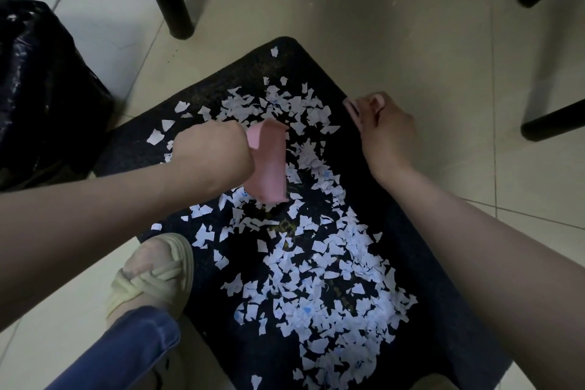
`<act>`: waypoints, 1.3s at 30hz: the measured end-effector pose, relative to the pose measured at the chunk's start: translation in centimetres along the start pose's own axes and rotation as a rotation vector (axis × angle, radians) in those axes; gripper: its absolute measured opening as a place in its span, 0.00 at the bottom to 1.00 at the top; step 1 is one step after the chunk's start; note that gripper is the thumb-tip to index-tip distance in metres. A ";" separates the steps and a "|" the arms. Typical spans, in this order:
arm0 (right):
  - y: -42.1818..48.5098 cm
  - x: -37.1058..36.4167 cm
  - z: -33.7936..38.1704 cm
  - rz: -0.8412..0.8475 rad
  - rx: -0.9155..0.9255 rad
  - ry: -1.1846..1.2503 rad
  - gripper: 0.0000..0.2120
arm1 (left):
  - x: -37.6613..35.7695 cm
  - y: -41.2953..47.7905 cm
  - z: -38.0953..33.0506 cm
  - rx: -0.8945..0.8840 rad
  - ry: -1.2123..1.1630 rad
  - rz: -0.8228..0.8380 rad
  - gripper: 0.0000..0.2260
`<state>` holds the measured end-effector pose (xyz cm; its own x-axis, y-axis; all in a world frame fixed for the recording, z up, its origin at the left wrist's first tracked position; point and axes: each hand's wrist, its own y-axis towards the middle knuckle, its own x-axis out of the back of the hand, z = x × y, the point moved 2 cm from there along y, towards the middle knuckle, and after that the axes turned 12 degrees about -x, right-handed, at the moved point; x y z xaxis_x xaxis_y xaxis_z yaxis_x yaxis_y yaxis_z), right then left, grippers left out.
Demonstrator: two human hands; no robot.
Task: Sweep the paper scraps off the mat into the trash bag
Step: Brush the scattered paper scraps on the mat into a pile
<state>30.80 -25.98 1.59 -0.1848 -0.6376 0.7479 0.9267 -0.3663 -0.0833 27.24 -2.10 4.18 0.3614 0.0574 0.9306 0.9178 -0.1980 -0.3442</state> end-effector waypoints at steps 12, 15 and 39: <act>1.3 -1.5 -1.3 0.238 -0.090 0.076 0.17 | 0.4 0.4 -0.2 0.021 -0.002 0.020 0.06; 2.2 -0.6 -0.7 0.052 -0.100 0.144 0.15 | 0.5 0.5 -0.2 0.030 -0.015 0.029 0.06; 2.9 -3.0 -0.7 0.272 -0.160 0.076 0.12 | 0.4 0.8 0.3 0.071 -0.049 -0.001 0.07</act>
<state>33.80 -25.65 -1.35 0.0328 -0.7730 0.6335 0.8834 -0.2741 -0.3802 28.22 -1.95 4.27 0.3664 0.1057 0.9244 0.9269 -0.1282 -0.3527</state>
